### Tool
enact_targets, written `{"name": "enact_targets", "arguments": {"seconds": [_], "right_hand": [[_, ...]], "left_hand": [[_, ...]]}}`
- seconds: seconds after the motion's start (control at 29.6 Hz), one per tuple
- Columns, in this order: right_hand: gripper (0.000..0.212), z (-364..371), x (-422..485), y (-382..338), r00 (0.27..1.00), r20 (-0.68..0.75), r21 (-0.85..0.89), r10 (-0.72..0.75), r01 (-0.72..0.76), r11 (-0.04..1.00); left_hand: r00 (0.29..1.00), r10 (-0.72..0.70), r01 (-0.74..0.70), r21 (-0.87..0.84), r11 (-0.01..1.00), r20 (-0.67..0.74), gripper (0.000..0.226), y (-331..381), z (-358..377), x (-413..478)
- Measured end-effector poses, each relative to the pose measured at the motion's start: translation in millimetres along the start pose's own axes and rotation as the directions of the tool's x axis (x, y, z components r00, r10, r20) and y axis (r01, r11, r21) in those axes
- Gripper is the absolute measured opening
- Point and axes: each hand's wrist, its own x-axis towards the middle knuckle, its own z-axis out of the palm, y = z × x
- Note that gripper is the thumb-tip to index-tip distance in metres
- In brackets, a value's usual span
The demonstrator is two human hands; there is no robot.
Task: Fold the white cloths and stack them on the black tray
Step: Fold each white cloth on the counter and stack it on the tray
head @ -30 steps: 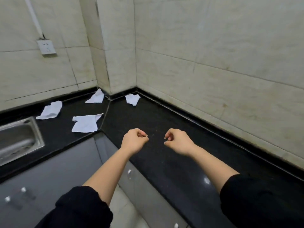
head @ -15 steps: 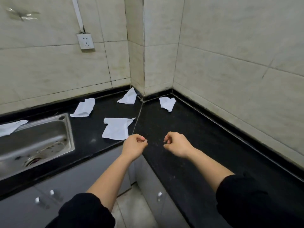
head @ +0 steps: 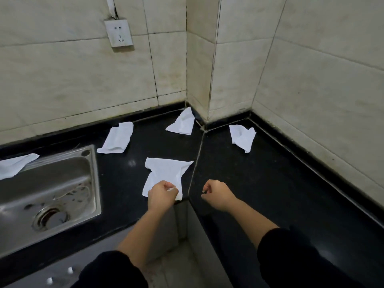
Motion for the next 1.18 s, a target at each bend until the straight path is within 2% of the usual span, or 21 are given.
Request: {"name": "enact_targets", "arguments": {"seconds": [0.17, 0.37, 0.74, 0.88, 0.95, 1.05, 1.11, 1.18], "right_hand": [[0.018, 21, 48, -12, 0.997, 0.038, 0.012, 0.064, -0.064, 0.998], [0.021, 46, 94, -23, 0.980, 0.073, 0.077, 0.184, -0.190, 0.979], [0.012, 90, 120, -36, 0.938, 0.136, 0.239, 0.318, -0.343, 0.909], [0.013, 91, 126, -37, 0.925, 0.165, 0.337, 0.343, -0.380, 0.861], [0.011, 85, 126, -39, 0.916, 0.167, 0.463, 0.364, -0.399, 0.792], [0.009, 67, 124, -43, 0.906, 0.156, 0.652, 0.394, -0.394, 0.648], [0.010, 50, 119, -42, 0.896, 0.140, 0.730, 0.420, -0.381, 0.568], [0.014, 33, 111, -37, 0.889, 0.129, 0.782, 0.439, -0.364, 0.507]], "left_hand": [[0.999, -0.040, 0.043, 0.076, 0.996, -0.032, 0.022, -20, -12, 57], [0.991, -0.115, 0.124, 0.156, 0.980, -0.070, 0.038, -35, -28, 116], [0.940, -0.298, 0.282, 0.111, 0.953, 0.164, 0.031, -53, -27, 159], [0.909, -0.372, 0.381, -0.014, 0.924, 0.185, 0.046, -50, -26, 169], [0.853, -0.476, 0.514, -0.183, 0.838, 0.214, 0.053, -42, -26, 174], [0.759, -0.533, 0.649, -0.371, 0.664, 0.374, 0.043, -30, -24, 177], [0.758, -0.492, 0.650, -0.431, 0.626, 0.427, 0.036, -19, -18, 176], [0.794, -0.455, 0.606, -0.468, 0.643, 0.403, 0.040, -8, -10, 173]]}}
